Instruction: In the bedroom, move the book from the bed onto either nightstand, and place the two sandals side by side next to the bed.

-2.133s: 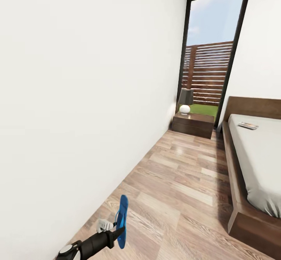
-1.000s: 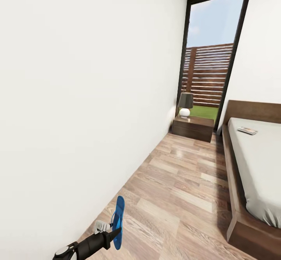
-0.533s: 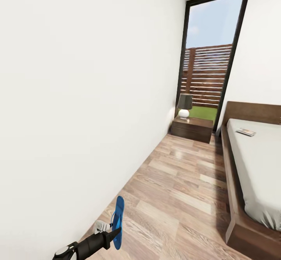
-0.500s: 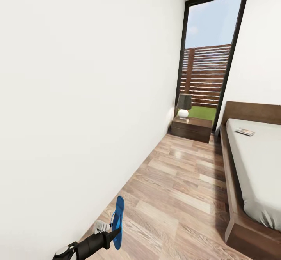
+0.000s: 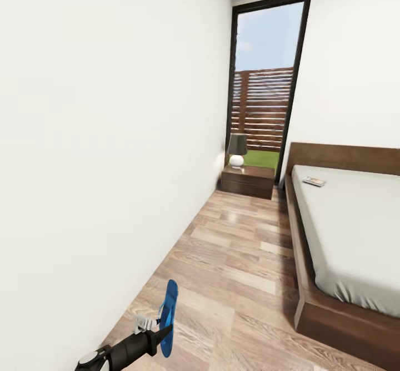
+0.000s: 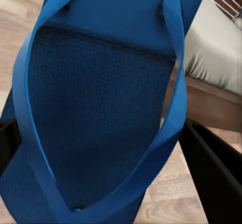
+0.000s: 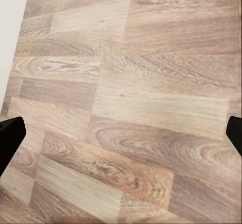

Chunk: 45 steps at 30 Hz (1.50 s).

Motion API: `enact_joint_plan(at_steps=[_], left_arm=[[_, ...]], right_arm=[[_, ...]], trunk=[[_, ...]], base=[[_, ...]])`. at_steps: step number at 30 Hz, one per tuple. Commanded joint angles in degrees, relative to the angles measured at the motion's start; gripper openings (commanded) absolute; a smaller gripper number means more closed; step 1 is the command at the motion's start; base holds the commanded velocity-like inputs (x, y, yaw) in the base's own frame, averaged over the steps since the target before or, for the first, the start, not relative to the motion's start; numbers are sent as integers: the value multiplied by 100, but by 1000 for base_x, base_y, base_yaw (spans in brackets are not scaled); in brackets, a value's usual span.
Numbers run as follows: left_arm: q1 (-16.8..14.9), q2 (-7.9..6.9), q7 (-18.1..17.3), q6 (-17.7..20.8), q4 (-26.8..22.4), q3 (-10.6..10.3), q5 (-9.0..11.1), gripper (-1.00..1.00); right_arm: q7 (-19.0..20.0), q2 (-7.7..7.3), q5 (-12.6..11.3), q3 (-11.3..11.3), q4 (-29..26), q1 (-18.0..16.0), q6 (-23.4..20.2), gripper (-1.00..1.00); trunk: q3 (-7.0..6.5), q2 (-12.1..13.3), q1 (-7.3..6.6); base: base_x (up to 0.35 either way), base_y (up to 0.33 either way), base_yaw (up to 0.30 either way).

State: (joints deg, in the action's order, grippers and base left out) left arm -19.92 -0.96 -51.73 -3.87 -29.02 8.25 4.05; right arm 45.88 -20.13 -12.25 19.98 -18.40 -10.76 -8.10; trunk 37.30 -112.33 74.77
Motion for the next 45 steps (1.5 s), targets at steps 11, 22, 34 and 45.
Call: enact_joint_plan(at_steps=[11, 22, 34, 45], left_arm=[[-3, 7, -5, -35, 10, 10, -1, -100], [-3, 39, 919, -35, 6, 4, 15, -100], [-3, 34, 963, -39, 6, 10, 17, -100], [-3, 34, 955, -37, 2, 10, 17, -100]], right_arm=[[21, 1, -49, 14, 3, -5, -60, 100], [26, 1, -49, 14, 3, -5, -60, 100], [25, 1, -49, 14, 3, -5, -60, 100], [29, 1, -49, 14, 3, -5, -60, 100]], trunk=[[-21, -3, -1], [-47, -3, -1], [-76, -3, -1], [-103, -3, -1]], base=[[0, 0, -300], [0, 0, -300], [0, 0, -300], [0, 0, -300]])
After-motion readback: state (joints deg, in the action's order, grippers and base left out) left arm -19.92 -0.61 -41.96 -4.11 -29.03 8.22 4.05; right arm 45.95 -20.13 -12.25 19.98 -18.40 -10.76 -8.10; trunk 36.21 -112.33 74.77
